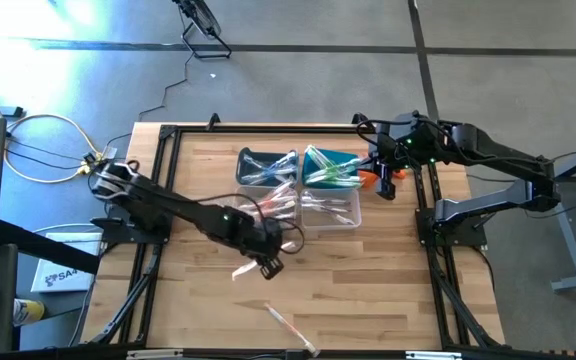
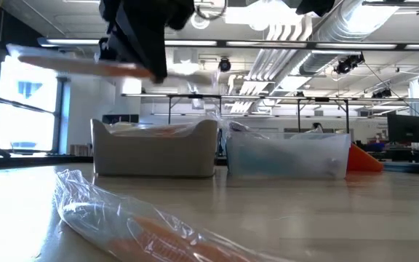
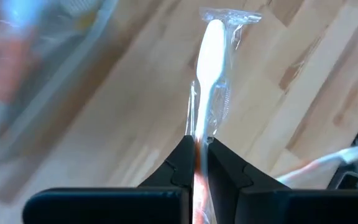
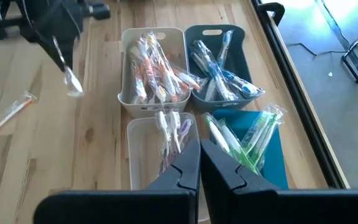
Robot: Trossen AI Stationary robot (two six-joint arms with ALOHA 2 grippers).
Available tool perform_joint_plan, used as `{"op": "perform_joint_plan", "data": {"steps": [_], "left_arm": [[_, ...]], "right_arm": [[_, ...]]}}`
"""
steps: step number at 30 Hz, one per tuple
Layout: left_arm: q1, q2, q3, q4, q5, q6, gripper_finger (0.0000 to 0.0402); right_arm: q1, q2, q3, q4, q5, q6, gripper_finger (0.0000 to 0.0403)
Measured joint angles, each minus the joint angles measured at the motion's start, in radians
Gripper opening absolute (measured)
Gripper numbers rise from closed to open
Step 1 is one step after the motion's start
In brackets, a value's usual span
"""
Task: Pick & Place Toothbrushes
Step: Put the orange toothbrush into the gray bin
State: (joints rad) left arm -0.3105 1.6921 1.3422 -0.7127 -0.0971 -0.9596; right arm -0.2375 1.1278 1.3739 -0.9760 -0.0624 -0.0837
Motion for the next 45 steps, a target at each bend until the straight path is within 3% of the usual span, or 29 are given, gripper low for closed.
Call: {"op": "perform_joint_plan", "data": {"steps": [12,28,45], "left_arm": [[0.149,-0.155,0.001,-0.095,-0.071,0.351,0.0019],[0.384,-0.174,0.002,-0.089,-0.046,0.834,0.0019],[0.537,-0.173,-0.156,0.174,0.065,0.968,0.0019]], "right_arm": [[0.000,0.000,0.000,0.002,0.000,0.034,0.0004],[0.000,0.000,0.000,0.001,0.007,0.119,0.0004],[0.000,0.000,0.000,0.017,0.020,0.167,0.0004]]}}
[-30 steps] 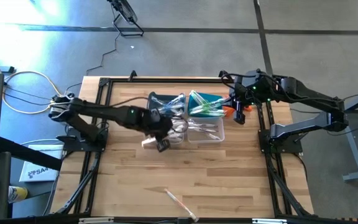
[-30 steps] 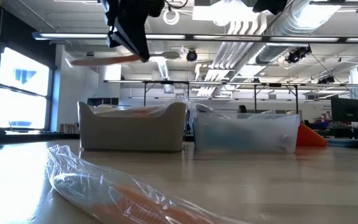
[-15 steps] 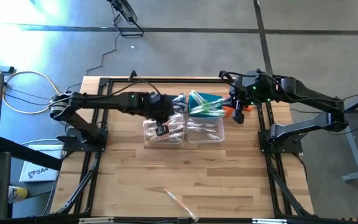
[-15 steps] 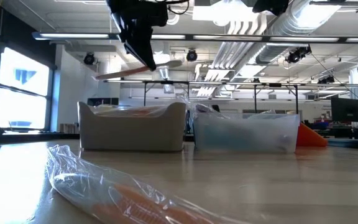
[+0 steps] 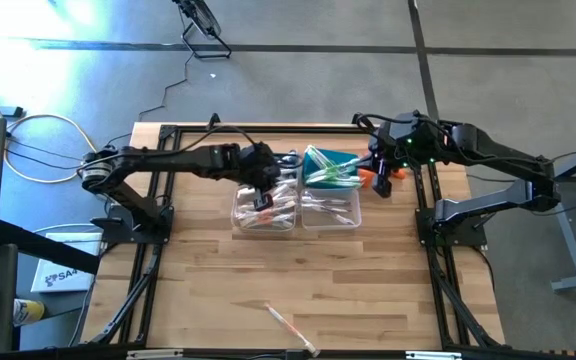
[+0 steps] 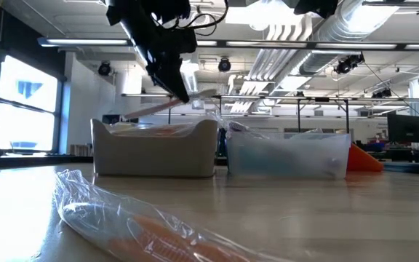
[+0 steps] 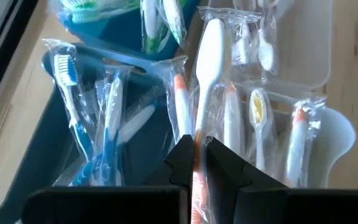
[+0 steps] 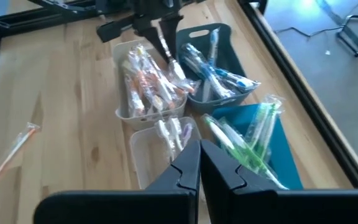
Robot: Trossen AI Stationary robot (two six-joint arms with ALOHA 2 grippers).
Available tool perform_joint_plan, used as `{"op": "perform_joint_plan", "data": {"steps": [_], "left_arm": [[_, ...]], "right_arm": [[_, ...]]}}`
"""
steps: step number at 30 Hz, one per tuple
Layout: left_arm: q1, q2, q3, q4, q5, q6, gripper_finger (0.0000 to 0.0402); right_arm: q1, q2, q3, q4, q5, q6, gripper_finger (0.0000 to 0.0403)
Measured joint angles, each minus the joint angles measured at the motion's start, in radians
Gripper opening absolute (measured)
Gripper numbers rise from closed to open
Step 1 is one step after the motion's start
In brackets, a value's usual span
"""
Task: Pick & Place Toothbrushes
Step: Put the orange toothbrush into the gray bin
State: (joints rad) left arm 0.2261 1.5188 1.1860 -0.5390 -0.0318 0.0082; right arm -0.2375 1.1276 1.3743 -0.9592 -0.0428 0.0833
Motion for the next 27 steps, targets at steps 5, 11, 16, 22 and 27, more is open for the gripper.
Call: {"op": "perform_joint_plan", "data": {"steps": [5,11,16,22,27], "left_arm": [[0.004,0.000,-0.068,0.099,0.045,0.018,0.0019],[0.003,0.000,-0.137,0.159,0.052,0.022,0.0019],[0.003,0.000,-0.157,0.192,0.051,0.021,0.0019],[0.003,0.000,-0.157,0.193,0.049,0.013,0.0020],[0.003,0.003,-0.157,0.191,0.023,0.010,0.0051]], "right_arm": [[0.000,0.000,0.000,0.000,0.045,0.000,0.0004],[0.000,0.000,0.000,0.000,0.044,0.000,0.0004],[0.000,0.000,0.000,0.000,0.044,0.000,0.0004],[0.000,0.000,0.000,0.000,0.044,0.000,0.0004],[0.000,0.000,0.000,0.000,0.044,0.000,0.0004]]}}
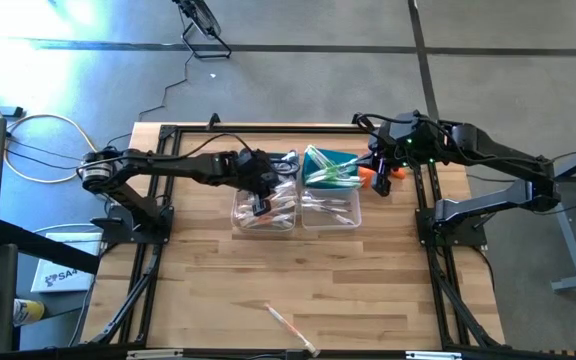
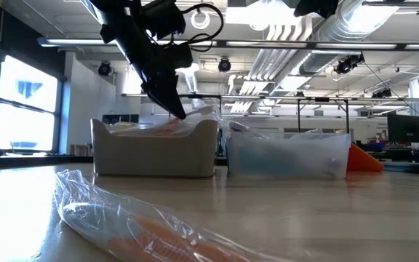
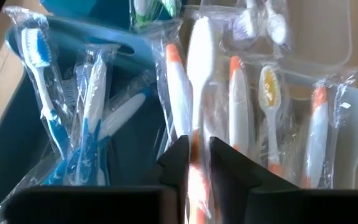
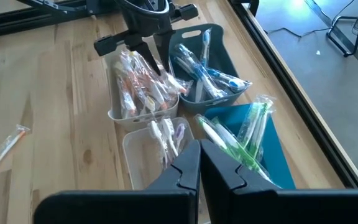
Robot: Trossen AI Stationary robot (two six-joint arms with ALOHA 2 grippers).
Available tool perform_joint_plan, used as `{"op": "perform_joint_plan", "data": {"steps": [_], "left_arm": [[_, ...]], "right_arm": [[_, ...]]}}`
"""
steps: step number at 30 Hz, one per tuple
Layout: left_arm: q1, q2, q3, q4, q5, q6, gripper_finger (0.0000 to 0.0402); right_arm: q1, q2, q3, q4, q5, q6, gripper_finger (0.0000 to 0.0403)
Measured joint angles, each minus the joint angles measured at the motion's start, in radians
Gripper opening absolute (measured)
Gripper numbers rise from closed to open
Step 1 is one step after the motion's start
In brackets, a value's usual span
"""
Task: Pick & Place Toothbrushes
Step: Put the orange toothbrush into the gray bin
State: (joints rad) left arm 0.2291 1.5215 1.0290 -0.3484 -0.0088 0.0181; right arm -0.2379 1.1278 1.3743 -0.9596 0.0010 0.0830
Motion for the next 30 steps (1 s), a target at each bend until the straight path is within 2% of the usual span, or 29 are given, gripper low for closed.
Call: {"op": "perform_joint_plan", "data": {"steps": [7,11,15,26,30], "left_arm": [[0.000,0.000,0.000,-0.018,0.001,-0.005,0.0141],[0.000,-0.001,0.000,-0.013,0.003,-0.069,0.0168],[0.000,-0.003,0.019,-0.048,0.010,-0.105,0.0171],[-0.002,-0.004,0.198,-0.232,0.080,-0.105,0.0172],[-0.034,-0.004,0.250,-0.273,0.098,-0.104,0.0172]], "right_arm": [[0.000,0.000,0.000,0.000,0.000,0.000,0.0004],[0.000,0.000,0.000,0.000,0.000,0.000,0.0004],[0.000,0.000,0.000,0.000,0.000,0.000,0.0004],[0.000,0.000,0.000,-0.001,-0.004,0.000,0.0004],[0.000,0.000,0.000,-0.001,-0.009,0.000,0.0004]]}}
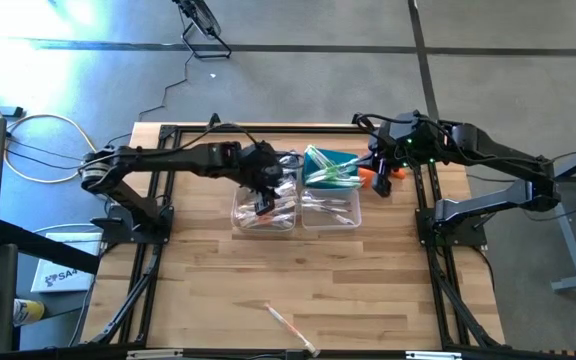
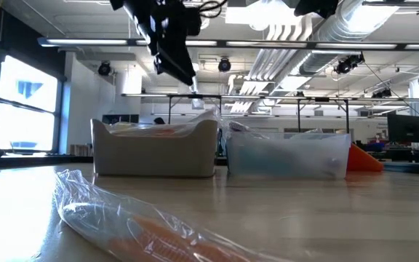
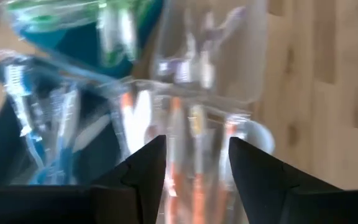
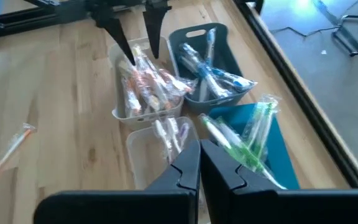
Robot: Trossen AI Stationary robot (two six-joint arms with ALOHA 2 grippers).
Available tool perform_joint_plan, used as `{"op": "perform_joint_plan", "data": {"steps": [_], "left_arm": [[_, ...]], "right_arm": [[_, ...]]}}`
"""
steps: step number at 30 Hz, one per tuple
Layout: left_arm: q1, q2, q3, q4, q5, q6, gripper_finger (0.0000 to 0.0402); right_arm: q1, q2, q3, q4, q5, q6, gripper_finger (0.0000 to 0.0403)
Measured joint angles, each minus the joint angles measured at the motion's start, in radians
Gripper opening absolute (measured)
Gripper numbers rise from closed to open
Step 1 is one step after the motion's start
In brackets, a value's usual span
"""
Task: Pick & Place Toothbrushes
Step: Put the orange toothbrush into the gray bin
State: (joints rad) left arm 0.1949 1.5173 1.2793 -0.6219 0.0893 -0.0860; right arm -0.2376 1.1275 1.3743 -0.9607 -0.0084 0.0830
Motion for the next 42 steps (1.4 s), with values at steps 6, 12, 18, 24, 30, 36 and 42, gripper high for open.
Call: {"op": "perform_joint_plan", "data": {"steps": [6,12,18,24,30,36,42], "left_arm": [[-0.084,0.000,0.051,-0.033,-0.001,0.002,0.0172],[-0.163,0.000,0.070,-0.033,-0.066,-0.033,0.0172],[-0.217,0.000,0.070,-0.031,-0.135,-0.079,0.0172],[-0.273,0.000,0.070,0.011,-0.136,-0.138,0.0172],[-0.345,0.001,0.096,0.063,-0.160,-0.140,0.0172],[-0.427,0.001,0.104,0.061,-0.178,-0.129,0.0172],[-0.509,0.038,0.105,0.126,-0.178,-0.132,0.0172]], "right_arm": [[0.000,0.000,0.000,-0.007,-0.050,-0.020,0.0004],[0.002,-0.070,-0.001,-0.030,-0.096,-0.061,0.0003],[0.002,-0.199,-0.001,-0.025,-0.096,-0.058,0.0003],[0.002,-0.290,-0.001,-0.023,-0.097,-0.025,0.0003],[0.002,-0.347,-0.001,-0.030,-0.118,-0.026,0.0002],[0.002,-0.373,-0.001,-0.038,-0.126,-0.027,0.0002],[0.002,-0.367,-0.001,-0.072,-0.126,-0.046,0.0002]]}}
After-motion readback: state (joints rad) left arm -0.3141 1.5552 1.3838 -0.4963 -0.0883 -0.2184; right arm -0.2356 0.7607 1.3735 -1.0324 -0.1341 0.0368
